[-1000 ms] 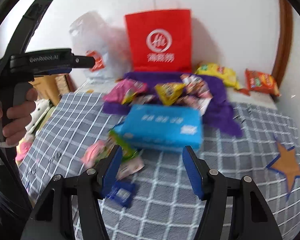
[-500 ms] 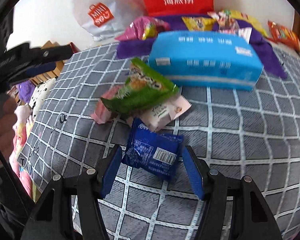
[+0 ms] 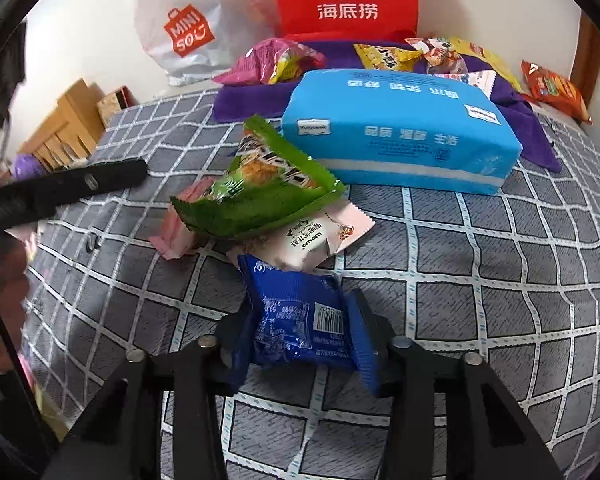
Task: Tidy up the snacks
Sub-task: 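Grasp the blue snack packet with the right tool while the left tool grasps the pink peach candy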
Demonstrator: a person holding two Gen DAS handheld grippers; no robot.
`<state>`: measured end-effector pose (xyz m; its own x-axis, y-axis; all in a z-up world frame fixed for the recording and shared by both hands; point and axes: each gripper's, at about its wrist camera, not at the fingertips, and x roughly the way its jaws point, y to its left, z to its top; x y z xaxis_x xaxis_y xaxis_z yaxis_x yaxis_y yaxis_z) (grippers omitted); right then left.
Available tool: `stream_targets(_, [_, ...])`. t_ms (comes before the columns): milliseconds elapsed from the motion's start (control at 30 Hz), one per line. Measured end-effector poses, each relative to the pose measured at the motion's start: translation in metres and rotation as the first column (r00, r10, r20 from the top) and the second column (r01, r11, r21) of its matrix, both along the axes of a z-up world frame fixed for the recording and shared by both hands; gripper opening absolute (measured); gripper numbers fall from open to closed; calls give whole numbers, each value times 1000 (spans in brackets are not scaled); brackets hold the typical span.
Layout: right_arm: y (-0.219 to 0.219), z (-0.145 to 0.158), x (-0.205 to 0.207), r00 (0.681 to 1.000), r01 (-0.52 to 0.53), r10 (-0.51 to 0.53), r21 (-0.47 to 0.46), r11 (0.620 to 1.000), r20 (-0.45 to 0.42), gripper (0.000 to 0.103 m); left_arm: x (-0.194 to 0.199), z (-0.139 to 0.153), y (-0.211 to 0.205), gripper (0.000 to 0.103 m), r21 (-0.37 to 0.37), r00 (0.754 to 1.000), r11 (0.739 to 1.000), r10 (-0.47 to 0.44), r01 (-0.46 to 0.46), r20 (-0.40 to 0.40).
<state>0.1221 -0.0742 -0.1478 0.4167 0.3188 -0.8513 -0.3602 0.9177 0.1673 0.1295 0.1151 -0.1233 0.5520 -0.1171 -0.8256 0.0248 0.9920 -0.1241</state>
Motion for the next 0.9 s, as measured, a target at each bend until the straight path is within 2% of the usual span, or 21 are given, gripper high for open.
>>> stream_targets(33, [-5, 1, 0, 1000, 1, -1, 2, 1000, 0, 23, 2, -3, -3, 83, 3, 1000, 1000, -4, 4, -6])
stream_targets(67, [-8, 3, -1, 1000, -3, 3, 2, 1000, 4, 21, 2, -6, -5, 83, 3, 1000, 1000, -10, 10, -10])
stream_targets(233, [-34, 10, -2, 996, 18, -16, -26, 999, 89, 21, 11, -22, -16, 83, 17, 999, 1000, -22, 23, -42])
stream_targets(367, [-53, 10, 3, 992, 44, -39, -35, 998, 117, 21, 14, -33, -21, 80, 29, 999, 999, -13, 15, -52])
stream_targets(433, [-62, 9, 5, 992, 49, -45, -25, 998, 118, 21, 13, -37, -21, 67, 24, 999, 1000, -8, 9, -48])
stream_targets(500, [-68, 8, 7, 991, 54, -52, -18, 998, 121, 21, 9, -36, -21, 42, 41, 1000, 999, -2, 3, -30])
stream_targets(633, [-71, 6, 11, 991, 39, -34, -38, 998, 130, 23, 6, -37, -18, 43, 34, 1000, 999, -8, 9, -25])
stream_targets(767, [-72, 3, 16, 988, 45, -42, -17, 999, 146, 23, 1, -40, -26, 45, 102, 999, 995, -11, 8, 36])
stream_targets(900, [-71, -6, 21, 988, 51, -48, -16, 999, 146, 20, -5, -43, -27, 46, 116, 996, 993, 1, -11, 89])
